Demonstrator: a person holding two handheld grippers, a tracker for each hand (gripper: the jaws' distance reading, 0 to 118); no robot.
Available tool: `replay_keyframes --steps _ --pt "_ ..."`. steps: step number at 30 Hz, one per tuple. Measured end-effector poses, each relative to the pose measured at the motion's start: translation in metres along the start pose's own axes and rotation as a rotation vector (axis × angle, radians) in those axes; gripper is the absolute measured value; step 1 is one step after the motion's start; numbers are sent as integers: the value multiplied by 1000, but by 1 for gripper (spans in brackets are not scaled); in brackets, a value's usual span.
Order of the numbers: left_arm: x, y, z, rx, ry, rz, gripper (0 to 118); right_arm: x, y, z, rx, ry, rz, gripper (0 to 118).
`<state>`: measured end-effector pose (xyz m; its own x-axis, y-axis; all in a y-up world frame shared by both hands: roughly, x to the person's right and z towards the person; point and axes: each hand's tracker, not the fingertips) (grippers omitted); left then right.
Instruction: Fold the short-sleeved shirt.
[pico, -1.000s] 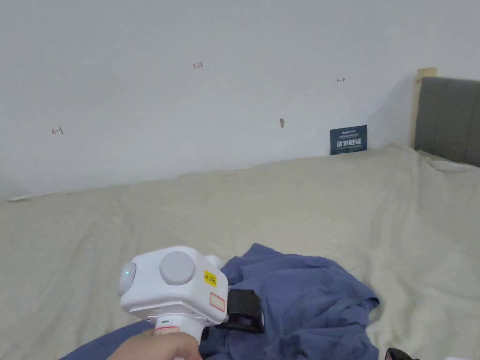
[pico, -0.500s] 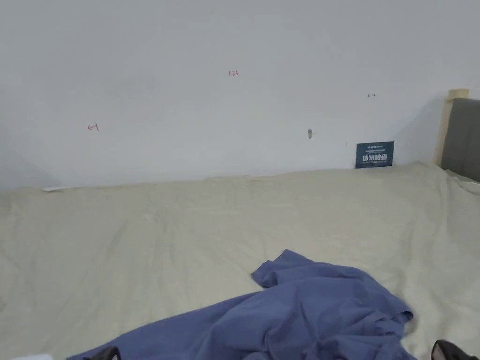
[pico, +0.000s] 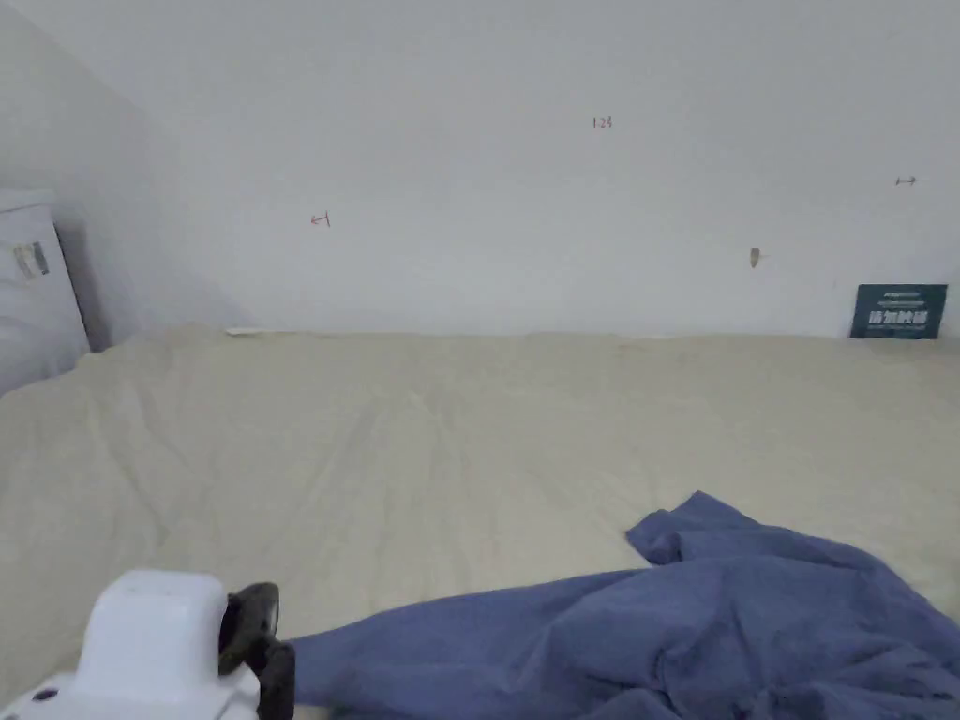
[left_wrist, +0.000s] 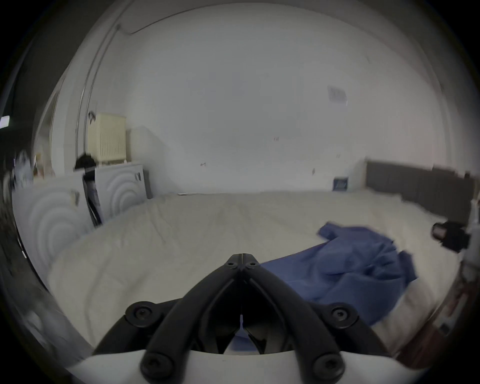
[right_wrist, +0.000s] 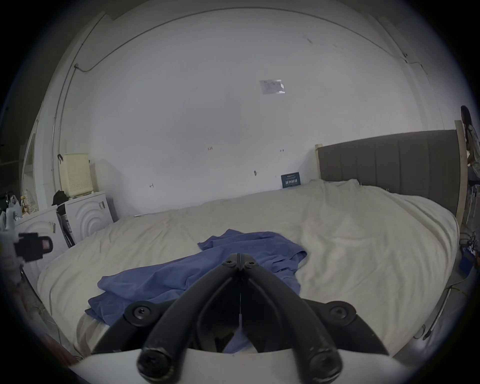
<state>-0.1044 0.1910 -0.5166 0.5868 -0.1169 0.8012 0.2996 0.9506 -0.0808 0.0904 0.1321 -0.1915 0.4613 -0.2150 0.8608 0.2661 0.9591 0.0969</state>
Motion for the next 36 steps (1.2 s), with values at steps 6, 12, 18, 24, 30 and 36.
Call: replay_keyframes --steps 6,12,18,24,30,36 --pt "-60 21 -125 -382 -239 264 30 -5 -14 -24 -79 35 -50 0" --pt "-63 -16 -208 -650 -145 337 116 -8 -24 -49 -161 60 -84 0" --pt "-21 -46 -231 -685 -100 197 94 -9 -33 -62 -222 71 -51 0" --pt "1 -53 -187 -466 -213 136 1 1 -40 -72 -292 39 -59 0" --pt "-2 -63 -158 -230 -155 170 1 18 18 -112 -257 31 58 0" --pt "-4 -53 -172 -241 -170 176 1 17 99 -274 -518 131 343 85"
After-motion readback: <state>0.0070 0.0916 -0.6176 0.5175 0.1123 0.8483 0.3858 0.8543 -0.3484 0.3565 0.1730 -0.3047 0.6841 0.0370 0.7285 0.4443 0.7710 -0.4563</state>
